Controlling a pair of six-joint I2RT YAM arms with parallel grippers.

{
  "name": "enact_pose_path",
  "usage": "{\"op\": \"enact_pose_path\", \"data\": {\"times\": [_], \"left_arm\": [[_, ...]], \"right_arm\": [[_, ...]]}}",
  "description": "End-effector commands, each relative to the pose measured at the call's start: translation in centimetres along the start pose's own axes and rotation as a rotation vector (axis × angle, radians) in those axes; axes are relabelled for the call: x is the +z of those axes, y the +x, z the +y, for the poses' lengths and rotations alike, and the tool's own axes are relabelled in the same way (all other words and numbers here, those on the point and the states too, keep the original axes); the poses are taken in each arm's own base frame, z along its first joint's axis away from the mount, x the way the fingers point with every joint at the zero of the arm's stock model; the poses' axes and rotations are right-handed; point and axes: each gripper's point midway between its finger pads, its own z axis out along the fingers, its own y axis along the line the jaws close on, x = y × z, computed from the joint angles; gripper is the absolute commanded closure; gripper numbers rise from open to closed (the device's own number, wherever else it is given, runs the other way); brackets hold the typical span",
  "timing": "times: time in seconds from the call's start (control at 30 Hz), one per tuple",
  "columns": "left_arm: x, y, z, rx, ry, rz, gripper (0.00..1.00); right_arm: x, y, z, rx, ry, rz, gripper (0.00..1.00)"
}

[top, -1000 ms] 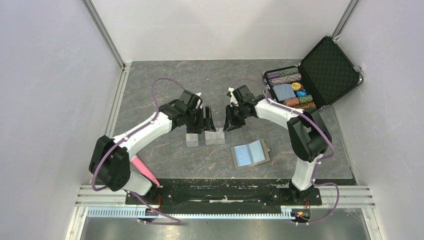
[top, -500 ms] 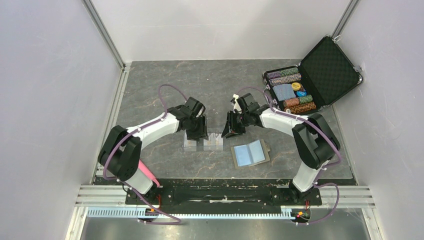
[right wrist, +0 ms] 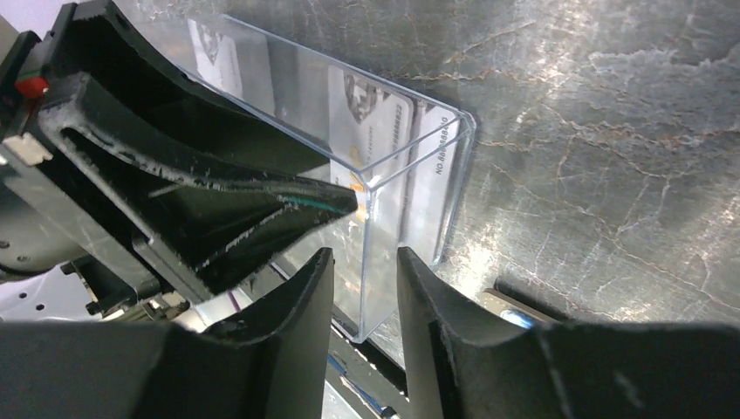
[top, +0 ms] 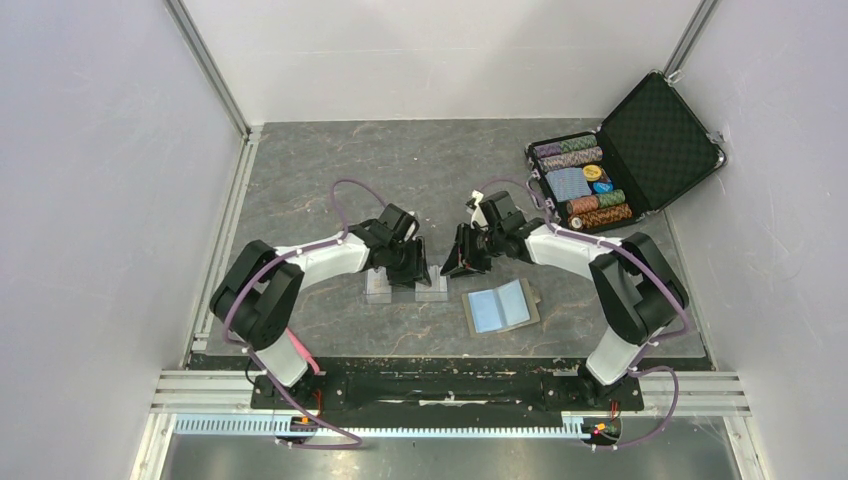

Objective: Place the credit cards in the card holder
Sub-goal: Move the storage box to the center of the board, then pick up the credit card from the storage box.

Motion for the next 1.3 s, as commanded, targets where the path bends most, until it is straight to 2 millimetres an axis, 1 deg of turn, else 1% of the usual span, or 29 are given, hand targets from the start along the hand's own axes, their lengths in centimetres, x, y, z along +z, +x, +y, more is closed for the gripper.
{"op": "enact_pose_path", "data": {"times": [0.0,0.07,0.13,0.23,0.33,0.4,0.5,0.6,0.7,0.8,0.83,0.93,1.0,1.07,1.13,1.2,1.27], "left_arm": [[1.4,0.1,-2.6,-0.010,0.091,0.009,0.49],[1.6,0.1,-3.6,0.013,0.117,0.025,0.48],[1.9,0.5,-4.1,0.034,0.129,0.041,0.47],[1.8,0.7,-4.1,0.041,0.131,0.038,0.45],[0.7,0.3,-3.8,0.043,0.108,0.004,0.41],[-0.3,-0.1,-3.2,0.052,0.070,-0.024,0.40],[-1.8,-0.5,-2.5,0.059,0.018,-0.061,0.39],[-2.6,-0.5,-1.8,0.055,-0.020,-0.078,0.39],[-2.5,-0.2,-1.1,0.042,-0.049,-0.073,0.40],[-1.3,0.6,-0.6,0.034,-0.056,-0.034,0.41],[-0.8,0.8,-0.8,0.033,-0.037,-0.020,0.41],[0.4,1.3,-1.2,0.028,-0.013,0.025,0.48],[0.8,1.5,-1.2,0.031,-0.009,0.041,0.52],[1.2,1.4,-1.4,0.035,-0.001,0.049,0.56],[1.3,1.4,-1.8,0.039,0.016,0.053,0.66],[1.2,1.3,-2.4,0.046,0.032,0.052,0.74],[1.2,1.2,-2.9,0.068,0.038,0.058,0.79]], "right_arm": [[-0.8,0.4,2.4,-0.012,-0.105,0.000,0.67],[-0.7,0.6,2.4,-0.005,-0.116,0.003,0.68],[-0.7,0.8,2.5,0.004,-0.128,0.006,0.69],[-0.9,1.0,2.5,0.002,-0.133,0.005,0.69],[-1.1,1.1,2.5,-0.006,-0.129,0.003,0.68],[-1.2,1.1,2.3,-0.013,-0.121,0.000,0.67],[-1.3,1.0,2.2,-0.032,-0.106,-0.001,0.64],[-1.4,1.0,1.9,-0.049,-0.085,-0.002,0.64],[-1.4,1.1,1.6,-0.059,-0.070,0.001,0.64],[-1.3,1.3,1.2,-0.061,-0.061,0.008,0.65],[-1.3,1.5,1.1,-0.060,-0.058,0.009,0.66],[-1.3,1.7,0.7,-0.061,-0.048,0.013,0.74],[-1.3,1.9,0.6,-0.061,-0.047,0.019,0.78],[-1.3,2.0,0.5,-0.061,-0.045,0.021,0.81],[-1.3,2.0,0.4,-0.063,-0.045,0.020,0.82],[-1.3,2.1,0.3,-0.063,-0.043,0.021,0.83],[-1.3,2.2,0.3,-0.064,-0.042,0.022,0.84]]}}
